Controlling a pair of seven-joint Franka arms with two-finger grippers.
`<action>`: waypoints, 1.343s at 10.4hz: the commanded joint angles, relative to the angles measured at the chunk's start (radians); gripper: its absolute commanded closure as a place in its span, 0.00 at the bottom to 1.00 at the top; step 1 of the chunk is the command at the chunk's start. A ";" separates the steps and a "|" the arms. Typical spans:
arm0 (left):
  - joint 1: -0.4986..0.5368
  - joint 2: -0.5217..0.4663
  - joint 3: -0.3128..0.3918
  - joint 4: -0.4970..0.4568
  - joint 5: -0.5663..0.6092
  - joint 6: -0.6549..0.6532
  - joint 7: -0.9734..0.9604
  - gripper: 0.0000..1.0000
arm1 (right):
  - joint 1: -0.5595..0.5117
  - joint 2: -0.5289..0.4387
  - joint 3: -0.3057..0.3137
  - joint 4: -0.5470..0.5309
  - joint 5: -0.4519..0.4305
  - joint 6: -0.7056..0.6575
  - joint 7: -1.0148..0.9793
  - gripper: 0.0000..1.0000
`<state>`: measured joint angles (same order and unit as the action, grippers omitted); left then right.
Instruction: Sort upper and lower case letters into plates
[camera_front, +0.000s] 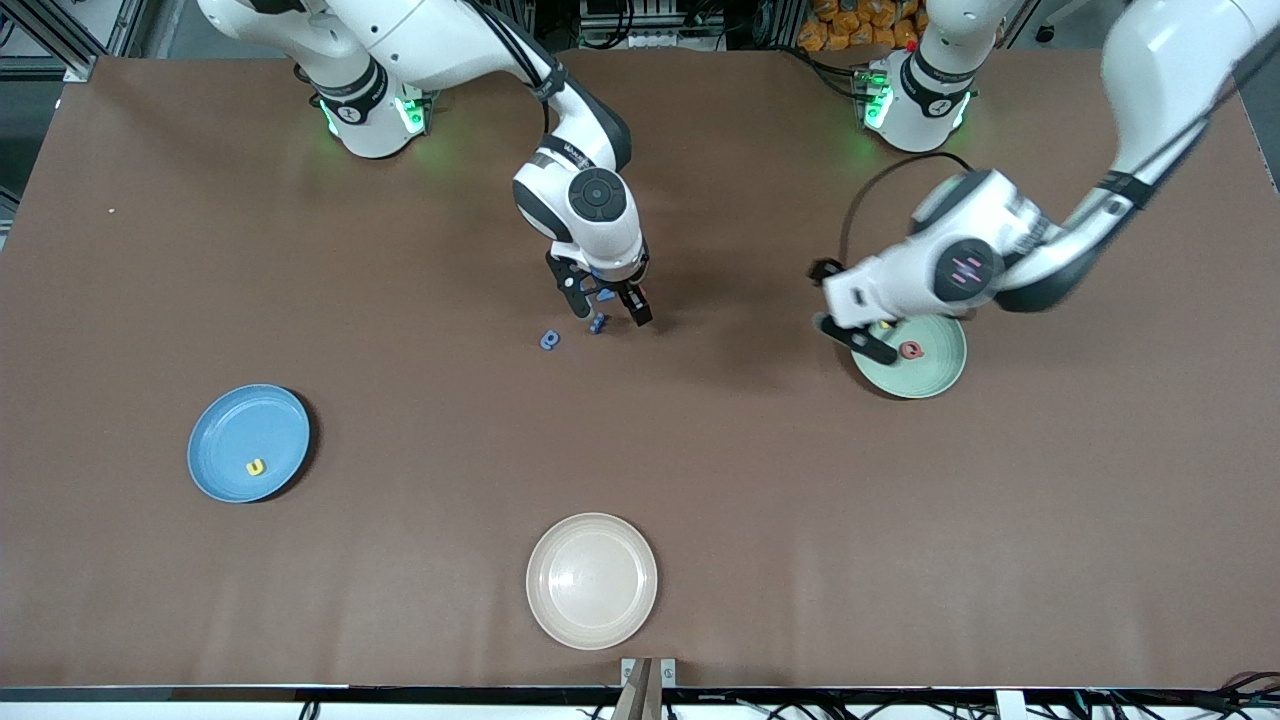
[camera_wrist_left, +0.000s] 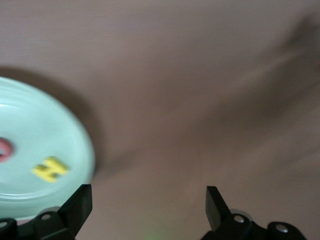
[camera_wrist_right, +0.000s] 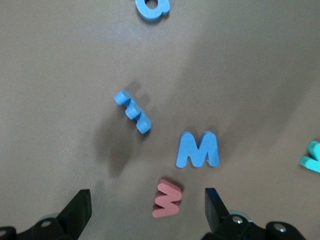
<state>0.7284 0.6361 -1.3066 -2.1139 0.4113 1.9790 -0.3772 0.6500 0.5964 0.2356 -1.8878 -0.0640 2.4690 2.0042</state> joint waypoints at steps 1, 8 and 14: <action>-0.146 -0.019 0.006 0.064 -0.049 -0.022 -0.142 0.00 | 0.022 0.031 -0.010 0.018 -0.031 0.036 0.071 0.00; -0.524 -0.001 0.116 0.291 -0.095 -0.022 -0.391 0.00 | 0.048 0.045 -0.010 0.010 -0.094 0.048 0.136 0.00; -0.514 -0.001 0.118 0.289 -0.094 -0.025 -0.379 0.00 | 0.048 0.059 -0.006 0.018 -0.195 0.068 0.255 0.00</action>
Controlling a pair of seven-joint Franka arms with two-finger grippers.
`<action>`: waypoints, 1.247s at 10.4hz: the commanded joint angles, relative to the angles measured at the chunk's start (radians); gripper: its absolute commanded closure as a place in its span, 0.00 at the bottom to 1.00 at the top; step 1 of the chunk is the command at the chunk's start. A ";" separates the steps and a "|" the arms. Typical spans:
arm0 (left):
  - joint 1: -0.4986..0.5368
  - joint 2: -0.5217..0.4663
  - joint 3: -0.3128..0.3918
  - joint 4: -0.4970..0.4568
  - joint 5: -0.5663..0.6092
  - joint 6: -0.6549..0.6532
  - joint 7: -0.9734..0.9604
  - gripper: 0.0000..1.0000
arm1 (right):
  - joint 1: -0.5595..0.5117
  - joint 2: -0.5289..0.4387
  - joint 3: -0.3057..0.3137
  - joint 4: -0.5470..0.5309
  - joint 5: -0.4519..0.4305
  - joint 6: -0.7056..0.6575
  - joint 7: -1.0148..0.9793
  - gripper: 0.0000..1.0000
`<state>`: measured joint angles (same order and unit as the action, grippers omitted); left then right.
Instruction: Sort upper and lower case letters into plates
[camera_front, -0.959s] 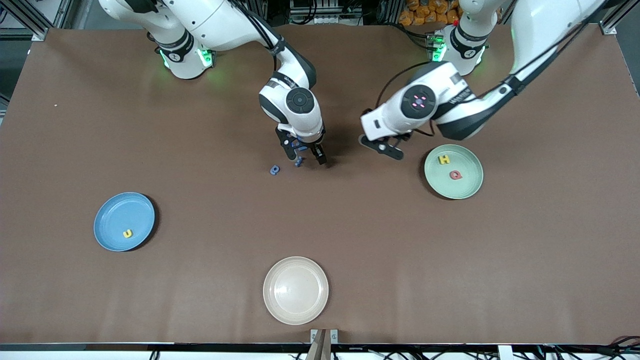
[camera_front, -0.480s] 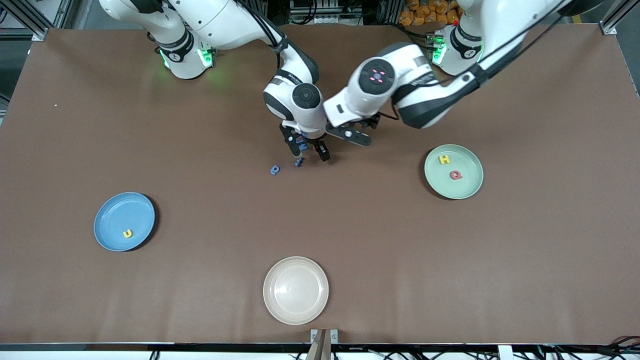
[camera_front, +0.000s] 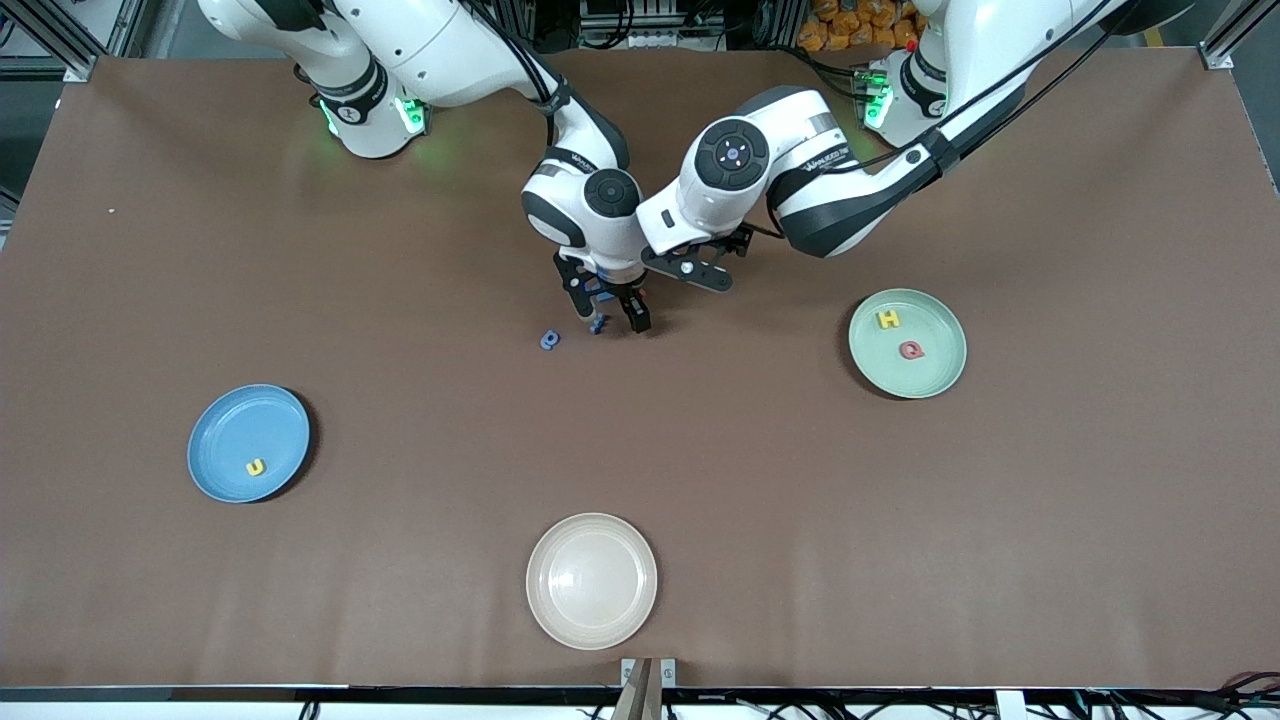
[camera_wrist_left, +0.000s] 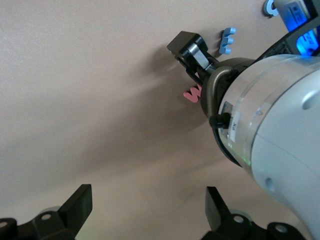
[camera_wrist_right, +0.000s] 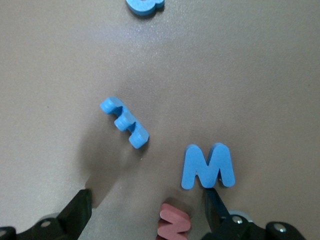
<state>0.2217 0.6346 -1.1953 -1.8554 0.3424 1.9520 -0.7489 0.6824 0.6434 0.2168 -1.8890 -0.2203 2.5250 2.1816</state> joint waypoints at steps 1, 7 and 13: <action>0.011 -0.004 0.007 0.024 -0.023 -0.033 0.023 0.00 | 0.016 0.012 0.015 0.021 -0.037 0.014 0.079 0.00; 0.076 -0.007 0.005 0.016 -0.025 -0.087 0.158 0.00 | 0.017 0.010 0.021 0.021 -0.042 0.011 0.096 0.00; 0.076 -0.007 0.005 0.016 -0.025 -0.087 0.158 0.00 | 0.023 0.013 0.021 0.013 -0.056 0.008 0.099 0.00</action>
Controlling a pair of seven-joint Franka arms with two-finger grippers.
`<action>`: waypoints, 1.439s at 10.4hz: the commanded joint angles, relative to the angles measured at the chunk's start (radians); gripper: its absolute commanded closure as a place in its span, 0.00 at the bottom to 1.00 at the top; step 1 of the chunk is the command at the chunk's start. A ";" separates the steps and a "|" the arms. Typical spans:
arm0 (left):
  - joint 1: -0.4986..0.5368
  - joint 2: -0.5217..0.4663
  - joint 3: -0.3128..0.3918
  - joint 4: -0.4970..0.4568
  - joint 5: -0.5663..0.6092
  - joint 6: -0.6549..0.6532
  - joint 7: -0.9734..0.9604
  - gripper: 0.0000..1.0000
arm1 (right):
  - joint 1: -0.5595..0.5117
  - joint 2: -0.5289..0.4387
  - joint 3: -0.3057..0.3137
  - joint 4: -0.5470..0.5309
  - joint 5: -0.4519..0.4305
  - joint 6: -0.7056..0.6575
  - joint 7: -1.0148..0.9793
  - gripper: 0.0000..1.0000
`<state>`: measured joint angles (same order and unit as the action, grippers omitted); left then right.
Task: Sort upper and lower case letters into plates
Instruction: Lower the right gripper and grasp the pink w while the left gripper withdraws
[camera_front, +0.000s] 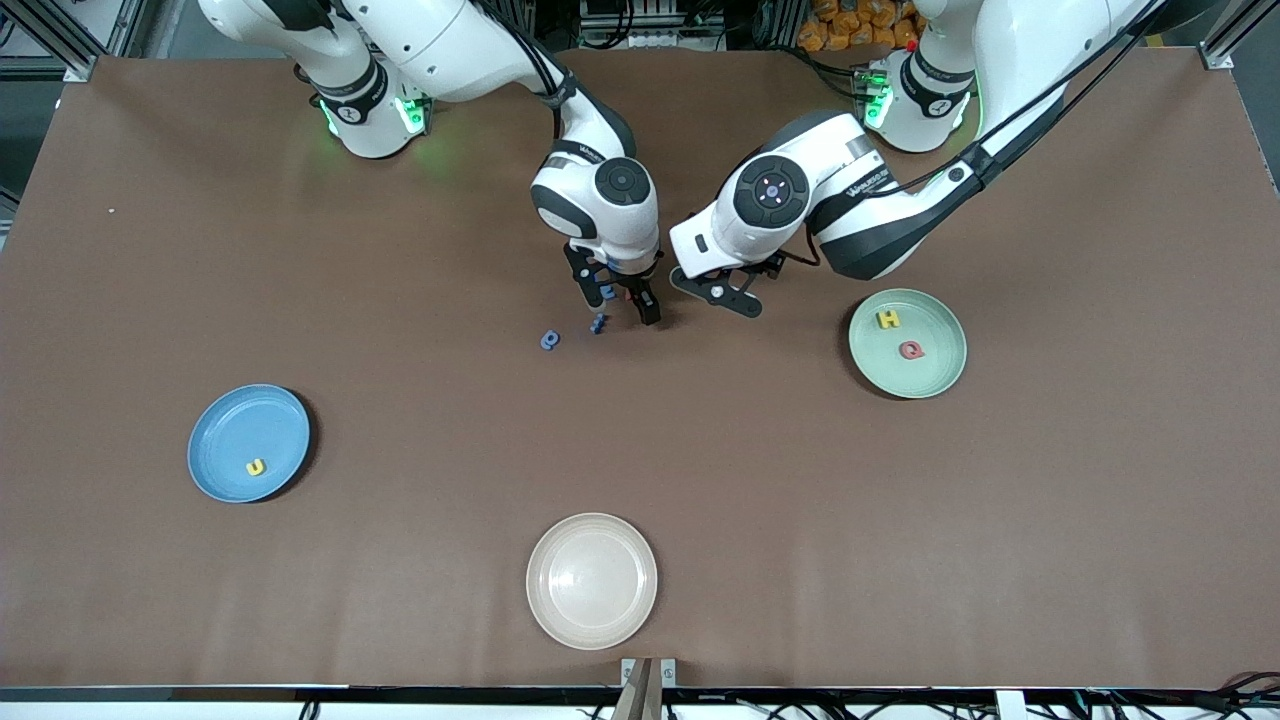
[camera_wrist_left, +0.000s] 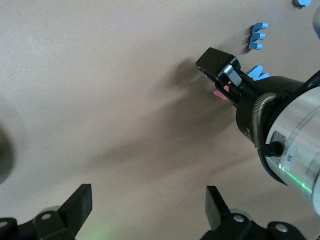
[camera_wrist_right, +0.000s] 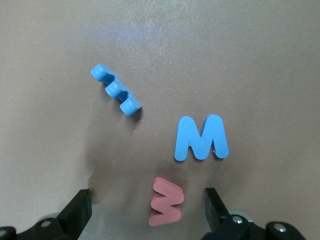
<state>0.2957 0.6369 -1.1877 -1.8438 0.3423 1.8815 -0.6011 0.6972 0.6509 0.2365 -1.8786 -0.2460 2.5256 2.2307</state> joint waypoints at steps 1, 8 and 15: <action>0.002 -0.010 -0.003 0.005 -0.025 -0.016 0.012 0.00 | 0.008 0.004 0.001 0.003 -0.030 0.004 0.050 0.00; -0.007 -0.006 -0.003 0.011 -0.029 -0.016 0.009 0.00 | 0.007 -0.003 0.001 0.003 -0.081 -0.007 0.046 1.00; -0.221 0.024 0.095 0.151 -0.078 0.002 -0.074 0.00 | -0.281 -0.109 0.004 0.015 -0.144 -0.096 -0.294 1.00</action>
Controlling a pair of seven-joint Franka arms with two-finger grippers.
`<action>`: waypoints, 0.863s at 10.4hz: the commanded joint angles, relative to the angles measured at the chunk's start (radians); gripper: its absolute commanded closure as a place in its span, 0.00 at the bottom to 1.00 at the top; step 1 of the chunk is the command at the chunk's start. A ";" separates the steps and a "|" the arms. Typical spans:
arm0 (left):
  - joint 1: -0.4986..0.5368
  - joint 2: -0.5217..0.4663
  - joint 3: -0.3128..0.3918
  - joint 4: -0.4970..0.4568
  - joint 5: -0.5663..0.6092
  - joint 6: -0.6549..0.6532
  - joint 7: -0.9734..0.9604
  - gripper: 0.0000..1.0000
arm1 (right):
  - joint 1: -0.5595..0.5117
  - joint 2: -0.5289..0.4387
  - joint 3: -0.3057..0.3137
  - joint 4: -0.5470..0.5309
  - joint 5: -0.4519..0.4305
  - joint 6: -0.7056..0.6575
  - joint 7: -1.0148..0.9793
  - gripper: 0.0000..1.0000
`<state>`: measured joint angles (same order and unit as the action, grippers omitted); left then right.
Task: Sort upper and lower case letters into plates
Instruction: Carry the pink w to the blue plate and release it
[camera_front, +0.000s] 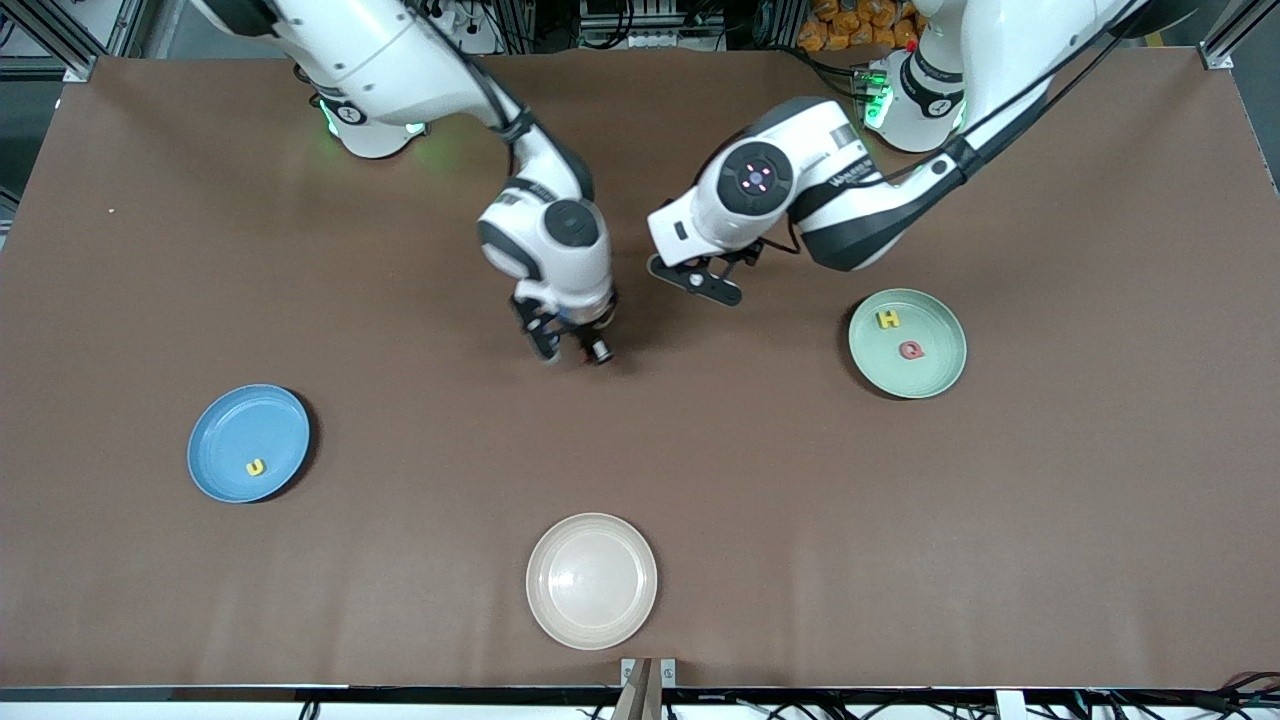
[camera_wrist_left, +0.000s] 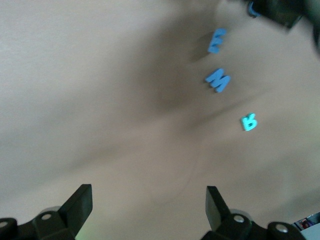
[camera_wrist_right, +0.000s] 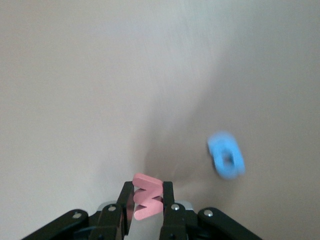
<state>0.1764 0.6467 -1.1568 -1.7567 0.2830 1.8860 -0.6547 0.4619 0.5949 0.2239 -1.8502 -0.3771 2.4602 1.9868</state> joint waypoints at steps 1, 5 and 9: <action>-0.173 0.016 0.107 0.103 -0.019 0.027 -0.020 0.00 | -0.086 -0.062 0.017 -0.011 -0.011 -0.044 -0.109 1.00; -0.512 0.025 0.397 0.189 -0.019 0.311 -0.017 0.00 | -0.328 -0.073 0.015 -0.008 -0.013 -0.099 -0.563 1.00; -0.717 0.053 0.569 0.215 -0.002 0.464 -0.022 0.00 | -0.584 -0.064 0.005 0.000 -0.023 -0.092 -1.100 1.00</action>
<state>-0.4639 0.6895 -0.6558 -1.5712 0.2815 2.3190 -0.6696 -0.0630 0.5387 0.2148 -1.8443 -0.3792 2.3683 1.0162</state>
